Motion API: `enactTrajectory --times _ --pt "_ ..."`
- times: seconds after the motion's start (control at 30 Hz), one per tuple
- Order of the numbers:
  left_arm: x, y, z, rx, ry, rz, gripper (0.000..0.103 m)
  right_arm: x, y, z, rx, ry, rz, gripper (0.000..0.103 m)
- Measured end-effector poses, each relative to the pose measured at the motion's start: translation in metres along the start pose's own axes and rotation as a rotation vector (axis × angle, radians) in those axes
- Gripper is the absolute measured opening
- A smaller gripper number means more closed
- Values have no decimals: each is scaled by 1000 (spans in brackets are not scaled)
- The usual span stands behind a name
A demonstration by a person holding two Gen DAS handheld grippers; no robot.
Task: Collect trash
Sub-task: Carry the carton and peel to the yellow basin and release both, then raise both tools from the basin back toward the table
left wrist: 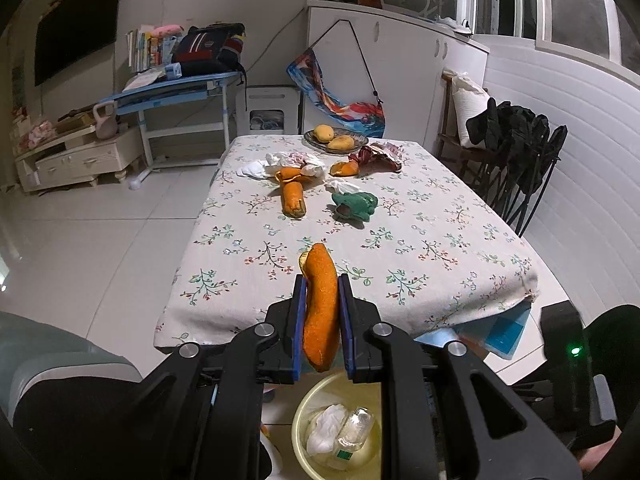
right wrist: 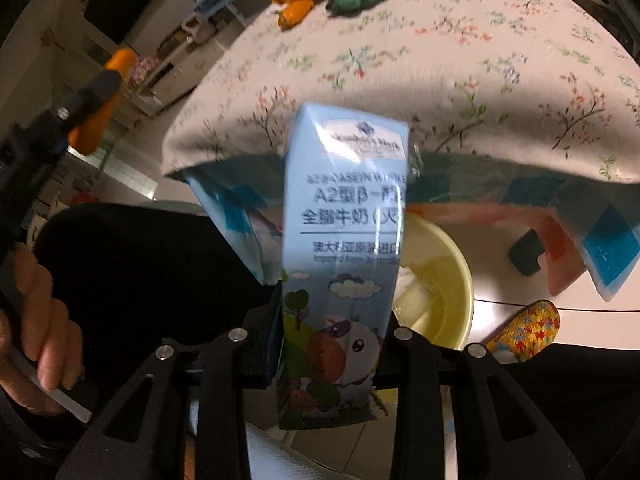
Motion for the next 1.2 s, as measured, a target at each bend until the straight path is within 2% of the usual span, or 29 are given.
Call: enactTrajectory --times 0.17,0.33,0.5,0.63,0.73,0.93,1.0,1.07,1.13,1.2 --pt "0 0 2 6 5 -1 15 6 2 2 11 8 -6 40" --pt "2 -1 4 14 9 -3 15 3 -7 0 3 11 47 46" --pt "6 -2 10 36 31 -9 15 -3 -32 -15 -7 -32 185 53" --pt "13 -2 18 75 54 -34 15 -4 -60 -24 40 -75 335 57" --pt "22 0 26 124 70 -79 15 -3 -79 -26 91 -88 443 65" --pt "43 11 50 190 173 -190 17 -2 -106 -16 115 -57 574 65" --pt "48 11 57 190 204 -201 22 -1 -112 -13 118 -44 600 65" --pt "49 9 59 174 213 -185 46 -2 -115 -10 124 -34 616 66" --pt "47 3 57 149 202 -147 57 -2 -117 -8 127 -28 625 66" --pt "44 0 56 134 192 -121 59 -3 -117 -7 132 -24 630 67"
Point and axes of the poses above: each gripper's, at about its wrist camera, not at the fingertips, and y roughly the way its jaws point, z to its right, x to its underside, the point moved 1 cm from there along y, roughly the way its jaws point, and after that the axes turned 13 degrees about -x, right-handed, at the moved point
